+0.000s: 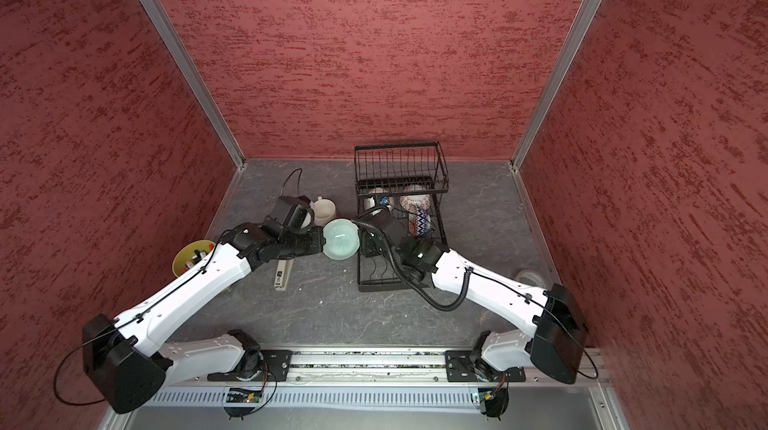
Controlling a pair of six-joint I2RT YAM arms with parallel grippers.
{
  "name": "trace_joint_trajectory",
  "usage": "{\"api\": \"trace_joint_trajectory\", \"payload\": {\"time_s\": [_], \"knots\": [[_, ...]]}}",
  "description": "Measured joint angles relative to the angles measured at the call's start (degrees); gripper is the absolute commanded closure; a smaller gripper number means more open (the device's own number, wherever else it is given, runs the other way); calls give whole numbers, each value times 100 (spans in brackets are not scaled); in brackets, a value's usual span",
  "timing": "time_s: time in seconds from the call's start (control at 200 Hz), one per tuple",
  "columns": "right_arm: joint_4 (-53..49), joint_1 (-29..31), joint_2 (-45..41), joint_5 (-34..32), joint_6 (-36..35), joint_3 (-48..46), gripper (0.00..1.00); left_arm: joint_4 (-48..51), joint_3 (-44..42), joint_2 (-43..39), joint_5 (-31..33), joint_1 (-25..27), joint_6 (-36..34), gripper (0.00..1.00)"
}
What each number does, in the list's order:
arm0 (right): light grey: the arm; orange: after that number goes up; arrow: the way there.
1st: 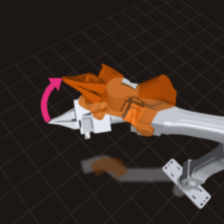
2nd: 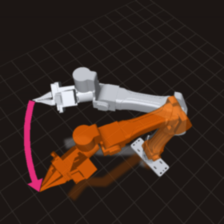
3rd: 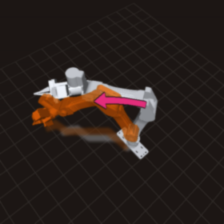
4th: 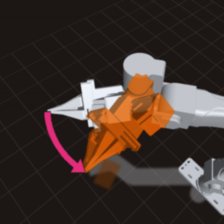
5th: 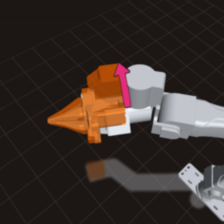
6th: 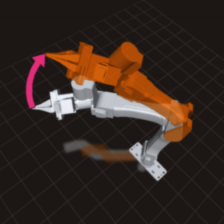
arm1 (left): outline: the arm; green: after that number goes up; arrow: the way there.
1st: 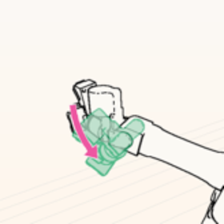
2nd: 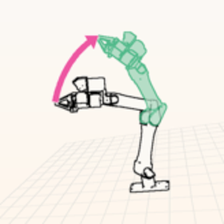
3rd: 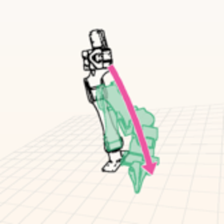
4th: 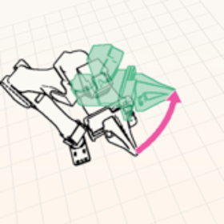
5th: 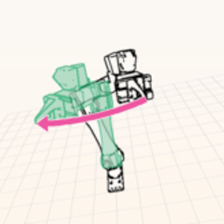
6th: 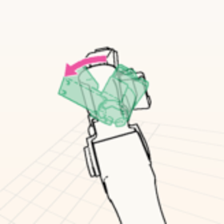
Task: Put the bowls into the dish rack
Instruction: 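Lift the green-patterned bowl toward the rack with the left while the right reaches, then close the right gripper on the green bowl's rim and open the left gripper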
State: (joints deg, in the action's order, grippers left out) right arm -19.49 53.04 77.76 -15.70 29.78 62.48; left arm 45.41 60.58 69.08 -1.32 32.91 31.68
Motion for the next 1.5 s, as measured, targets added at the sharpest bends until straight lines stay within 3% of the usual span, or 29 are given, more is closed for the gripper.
{"api": "trace_joint_trajectory", "payload": {"time_s": [0.346, 0.917, 1.242, 1.503], "knots": [[-114, 0, 437, 116, 0, 197, 51, -44, -79, 138, 66, 315, 243, 100], [-420, 0, 767, 85, 15, 197, 65, -151, -76, 304, 140, 350, 260, 100], [-417, 0, 903, 48, 26, 197, 81, -262, -50, 387, 122, 417, 260, 100], [-442, 0, 916, -138, 46, 199, 81, -286, -46, 516, 120, 439, 302, 100]]}}
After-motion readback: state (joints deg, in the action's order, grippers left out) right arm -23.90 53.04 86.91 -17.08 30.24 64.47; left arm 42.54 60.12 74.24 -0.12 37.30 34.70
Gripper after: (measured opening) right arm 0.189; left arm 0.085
